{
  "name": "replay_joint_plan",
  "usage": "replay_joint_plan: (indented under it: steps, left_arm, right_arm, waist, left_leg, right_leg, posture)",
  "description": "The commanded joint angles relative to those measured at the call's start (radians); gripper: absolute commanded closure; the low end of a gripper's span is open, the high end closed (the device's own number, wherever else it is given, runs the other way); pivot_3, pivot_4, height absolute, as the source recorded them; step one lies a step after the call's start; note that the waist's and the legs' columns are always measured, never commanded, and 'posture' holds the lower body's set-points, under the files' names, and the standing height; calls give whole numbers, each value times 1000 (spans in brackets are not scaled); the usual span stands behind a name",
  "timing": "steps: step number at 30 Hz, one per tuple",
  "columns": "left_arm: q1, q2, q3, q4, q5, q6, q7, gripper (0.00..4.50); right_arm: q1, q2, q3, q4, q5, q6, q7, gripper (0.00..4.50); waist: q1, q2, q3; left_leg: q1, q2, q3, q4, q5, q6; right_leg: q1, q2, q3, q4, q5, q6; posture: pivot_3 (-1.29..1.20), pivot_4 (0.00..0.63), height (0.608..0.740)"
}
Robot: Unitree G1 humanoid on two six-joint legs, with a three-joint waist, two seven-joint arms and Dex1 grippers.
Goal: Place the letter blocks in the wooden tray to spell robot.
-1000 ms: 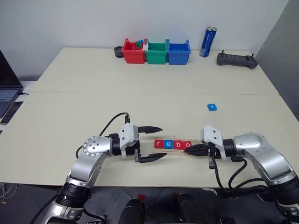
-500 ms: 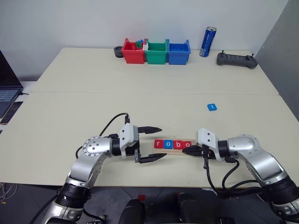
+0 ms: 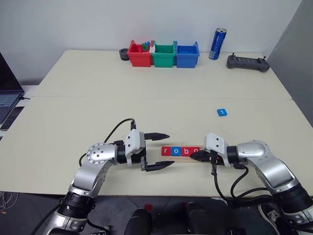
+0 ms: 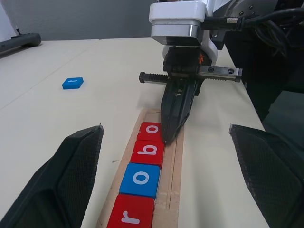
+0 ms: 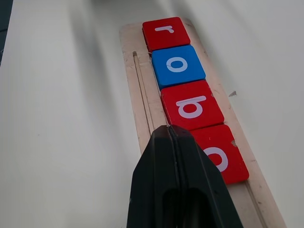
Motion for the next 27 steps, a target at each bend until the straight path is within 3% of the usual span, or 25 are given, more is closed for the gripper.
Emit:
replay_joint_plan:
  steps: [1,9,15,22,27]
  left_arm:
    - [-17,3,0,-27,-13,-1,-10,0]
    - [-23,-1,5,-17,-7,-9,-10,0]
    - [-18,-3,11,-12,-4,-18,1,0]
    - [-35,-8,9,10,-1,-29,3,0]
    - [-60,-17,1,36,4,-43,-5,0]
  right_arm:
    - [2,-26,-55,-66,68,38,31,4471]
    - [-15,-113,-198,-110,232,210,66,4471]
    - [25,-98,-381,-129,305,326,-78,2553]
    - [-37,13,-409,9,133,280,-424,42]
    - [-147,126,-352,195,5,218,-616,42]
  waist:
    - [0,0,0]
    - [2,0,0]
    - [5,0,0]
    - [1,0,0]
    - [-3,0,0]
  left_leg:
    - [0,0,0,0,0,0]
    - [0,0,0,0,0,0]
    - [0,0,0,0,0,0]
    - [0,0,1,0,0,0]
    - [0,0,1,0,0,0]
  right_leg:
    - [0,0,0,0,0,0]
    - [0,0,0,0,0,0]
    - [0,0,0,0,0,0]
    - [0,0,1,0,0,0]
    - [0,0,1,0,0,0]
  posture:
    - [0,150,740]
    - [0,150,740]
    - [0,150,740]
    - [0,150,740]
    - [0,150,740]
